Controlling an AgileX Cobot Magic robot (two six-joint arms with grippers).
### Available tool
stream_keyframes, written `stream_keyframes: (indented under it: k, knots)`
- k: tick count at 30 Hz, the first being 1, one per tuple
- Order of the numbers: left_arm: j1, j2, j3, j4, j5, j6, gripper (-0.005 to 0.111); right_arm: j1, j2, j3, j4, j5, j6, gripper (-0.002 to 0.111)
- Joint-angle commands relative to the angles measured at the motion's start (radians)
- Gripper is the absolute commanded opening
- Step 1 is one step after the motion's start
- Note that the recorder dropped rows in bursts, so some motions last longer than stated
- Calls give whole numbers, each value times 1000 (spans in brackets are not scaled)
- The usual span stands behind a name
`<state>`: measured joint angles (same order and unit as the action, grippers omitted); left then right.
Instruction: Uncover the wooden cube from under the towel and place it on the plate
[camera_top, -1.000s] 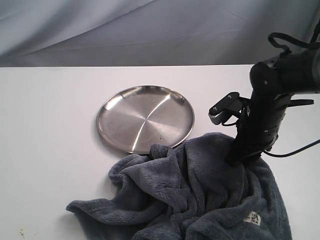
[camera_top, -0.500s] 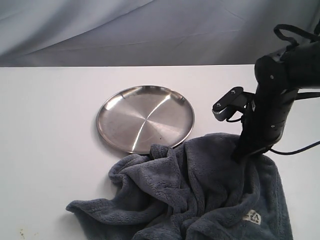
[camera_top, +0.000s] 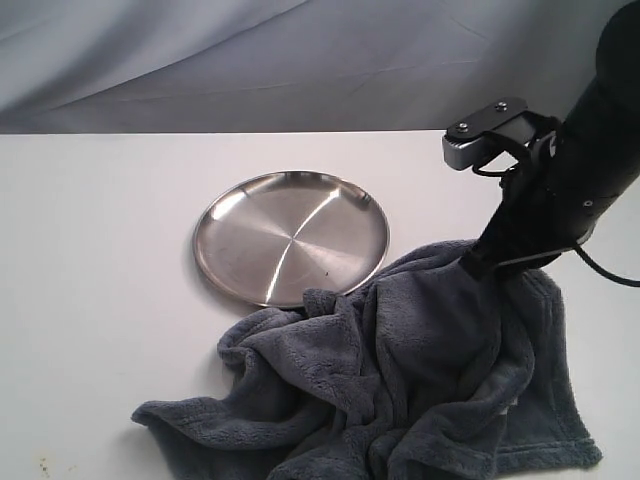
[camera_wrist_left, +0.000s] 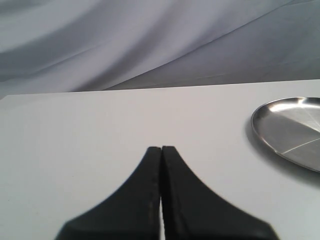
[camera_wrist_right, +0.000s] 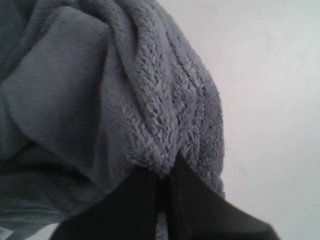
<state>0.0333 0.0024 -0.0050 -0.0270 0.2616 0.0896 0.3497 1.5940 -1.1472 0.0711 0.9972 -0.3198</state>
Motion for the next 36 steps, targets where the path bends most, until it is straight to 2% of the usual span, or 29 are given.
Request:
stream_keyframes:
  k: [1, 7, 19, 21, 26, 29, 32, 36]
  knots:
    - [2, -2, 5, -8, -2, 1, 0, -1, -22, 5, 164, 65, -86, 0]
    - [2, -2, 5, -8, -2, 1, 0, -1, -20, 5, 348, 106, -128, 0]
    - [2, -2, 5, -8, -2, 1, 0, 1, -3, 5, 487, 157, -119, 2]
    - [2, -2, 5, -8, -2, 1, 0, 14, 15, 5, 491, 159, -114, 10]
    - [2, -2, 5, -8, -2, 1, 0, 94, 39, 5, 491, 108, -114, 43]
    - [2, -2, 5, -8, -2, 1, 0, 142, 39, 5, 491, 93, -114, 58]
    - [2, -2, 5, -8, -2, 1, 0, 182, 39, 5, 491, 93, -114, 66]
    - [2, -2, 5, -8, -2, 1, 0, 244, 39, 5, 491, 85, -99, 69]
